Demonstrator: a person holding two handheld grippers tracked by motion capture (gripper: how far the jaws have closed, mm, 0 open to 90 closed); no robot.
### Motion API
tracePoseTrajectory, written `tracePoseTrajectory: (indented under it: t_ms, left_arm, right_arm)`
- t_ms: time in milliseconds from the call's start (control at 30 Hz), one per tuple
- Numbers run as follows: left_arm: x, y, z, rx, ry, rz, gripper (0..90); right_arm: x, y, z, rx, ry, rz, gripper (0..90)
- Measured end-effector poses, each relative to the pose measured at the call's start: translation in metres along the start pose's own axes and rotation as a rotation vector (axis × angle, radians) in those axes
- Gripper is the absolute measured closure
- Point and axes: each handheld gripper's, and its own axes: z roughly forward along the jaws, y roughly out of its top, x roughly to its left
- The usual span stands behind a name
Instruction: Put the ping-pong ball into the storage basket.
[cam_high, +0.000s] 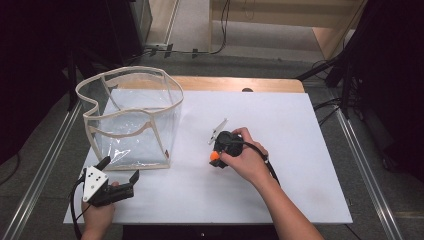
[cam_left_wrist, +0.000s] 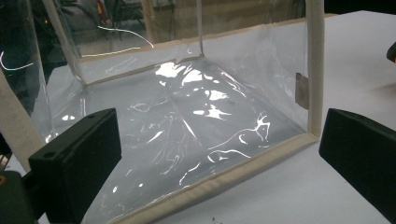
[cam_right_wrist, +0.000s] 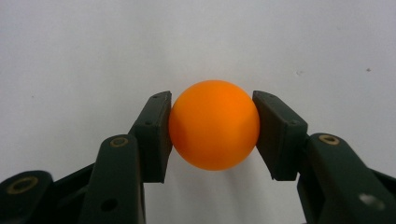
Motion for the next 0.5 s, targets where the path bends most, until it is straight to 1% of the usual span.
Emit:
tracePoseTrajectory:
  t_ms: [33,100,167,200,233,267,333,367,400,433,467,500]
  left_arm:
    - [0.0000,0.0000,0.0000,0.000,0.000,0.000,0.0]
    - [-0.0001,0.0000,0.0001,0.000,0.000,0.000,0.0]
    - [-0.0001,0.0001,0.0000,0.002,0.001,0.001,0.0]
    - [-0.0001,0.0000,0.0001,0.002,0.001,0.001,0.0]
    - [-0.0002,0.0001,0.0000,0.002,0.001,0.001,0.0]
    - [-0.0001,0.0001,0.0000,0.002,0.001,0.001,0.0]
    - [-0.0001,0.0001,0.0001,0.002,0.001,0.001,0.0]
    - [-0.0001,0.0001,0.0001,0.002,0.001,0.000,0.0]
    - [-0.0001,0.0001,0.0001,0.002,0.001,0.001,0.0]
    - [-0.0001,0.0001,0.0001,0.002,0.001,0.001,0.0]
    - [-0.0001,0.0001,0.0001,0.003,0.001,0.002,0.0]
    - [-0.0002,0.0000,0.0001,0.003,0.001,0.002,0.0]
  right_arm:
    - [-0.0004,0.0005,-0.0011,0.003,-0.005,-0.003,47.7]
    - [-0.0018,0.0015,-0.0022,0.005,0.001,-0.012,47.7]
    - [-0.0023,0.0025,-0.0028,0.003,0.005,-0.005,47.8]
    - [-0.0031,0.0029,-0.0035,0.008,0.005,-0.011,47.7]
    - [-0.0029,0.0033,-0.0036,0.001,0.009,-0.007,47.8]
    - [-0.0027,0.0038,-0.0040,-0.001,0.007,-0.005,47.8]
    - [-0.0037,0.0050,-0.0052,0.003,-0.005,-0.019,47.8]
    - [-0.0030,0.0056,-0.0056,-0.001,0.000,-0.002,47.8]
    - [-0.0040,0.0064,-0.0065,0.007,0.006,-0.013,47.8]
    - [-0.0046,0.0071,-0.0064,0.000,0.016,-0.017,47.7]
    - [-0.0049,0.0079,-0.0073,0.004,0.017,-0.015,47.7]
    - [-0.0052,0.0084,-0.0077,-0.006,0.025,-0.014,47.8]
